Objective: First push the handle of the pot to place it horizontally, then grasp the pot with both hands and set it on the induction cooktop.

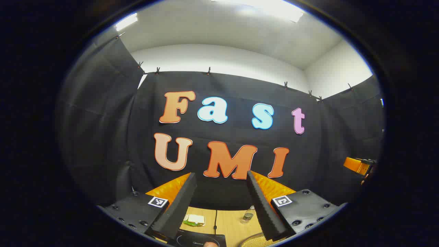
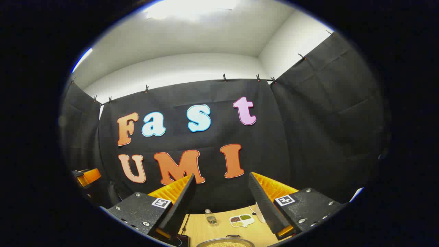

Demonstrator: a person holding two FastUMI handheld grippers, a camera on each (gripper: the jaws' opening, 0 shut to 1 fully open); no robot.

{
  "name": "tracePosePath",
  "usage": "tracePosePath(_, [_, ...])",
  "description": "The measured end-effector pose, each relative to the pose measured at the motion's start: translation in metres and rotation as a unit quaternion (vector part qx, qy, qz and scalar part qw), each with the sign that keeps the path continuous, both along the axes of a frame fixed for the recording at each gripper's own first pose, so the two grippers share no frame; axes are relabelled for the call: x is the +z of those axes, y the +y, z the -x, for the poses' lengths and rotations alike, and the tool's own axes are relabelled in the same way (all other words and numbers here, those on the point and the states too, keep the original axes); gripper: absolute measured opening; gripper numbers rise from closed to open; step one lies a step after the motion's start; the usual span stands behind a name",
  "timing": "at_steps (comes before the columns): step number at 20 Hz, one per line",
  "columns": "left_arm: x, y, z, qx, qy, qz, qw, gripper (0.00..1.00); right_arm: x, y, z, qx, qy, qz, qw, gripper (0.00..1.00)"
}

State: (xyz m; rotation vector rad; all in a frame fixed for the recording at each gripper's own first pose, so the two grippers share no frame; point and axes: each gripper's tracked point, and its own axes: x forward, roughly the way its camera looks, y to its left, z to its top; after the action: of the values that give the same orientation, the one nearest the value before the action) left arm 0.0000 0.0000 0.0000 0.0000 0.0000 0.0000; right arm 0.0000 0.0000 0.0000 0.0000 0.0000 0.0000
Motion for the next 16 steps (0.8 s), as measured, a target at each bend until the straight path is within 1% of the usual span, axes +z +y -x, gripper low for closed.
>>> tracePosePath(2, [-0.009, 0.000, -0.002, 0.001, 0.016, 0.011, 1.000, 0.94, -0.005, -0.005, 0.000, -0.007, 0.012, 0.012, 1.000, 0.95])
tracePosePath(3, [-0.014, -0.002, -0.001, -0.003, 0.023, 0.017, 1.000, 0.96, -0.005, -0.009, 0.000, -0.011, 0.014, 0.014, 1.000, 0.95])
tracePosePath(4, [-0.016, -0.002, -0.001, -0.004, 0.028, 0.020, 0.999, 0.94, -0.006, -0.009, 0.001, -0.013, 0.016, 0.013, 1.000, 0.95])
tracePosePath(5, [-0.018, 0.000, -0.003, -0.002, 0.030, 0.021, 0.999, 0.95, -0.008, -0.010, 0.002, -0.011, 0.019, 0.011, 1.000, 0.95])
tracePosePath(7, [-0.016, 0.003, -0.004, 0.002, 0.027, 0.020, 0.999, 0.95, -0.012, -0.012, 0.002, -0.012, 0.023, 0.010, 1.000, 0.95])
tracePosePath(8, [-0.016, 0.002, -0.006, 0.002, 0.025, 0.021, 0.999, 0.94, -0.013, -0.013, 0.002, -0.013, 0.025, 0.012, 1.000, 0.95])
tracePosePath(11, [-0.015, 0.002, -0.005, -0.004, 0.026, 0.026, 0.999, 0.95, -0.013, -0.018, 0.004, -0.020, 0.027, 0.021, 0.999, 0.95])
tracePosePath(16, [-0.016, 0.005, -0.006, 0.000, 0.027, 0.024, 0.999, 0.95, -0.017, -0.016, 0.005, -0.011, 0.029, 0.031, 0.999, 0.95])
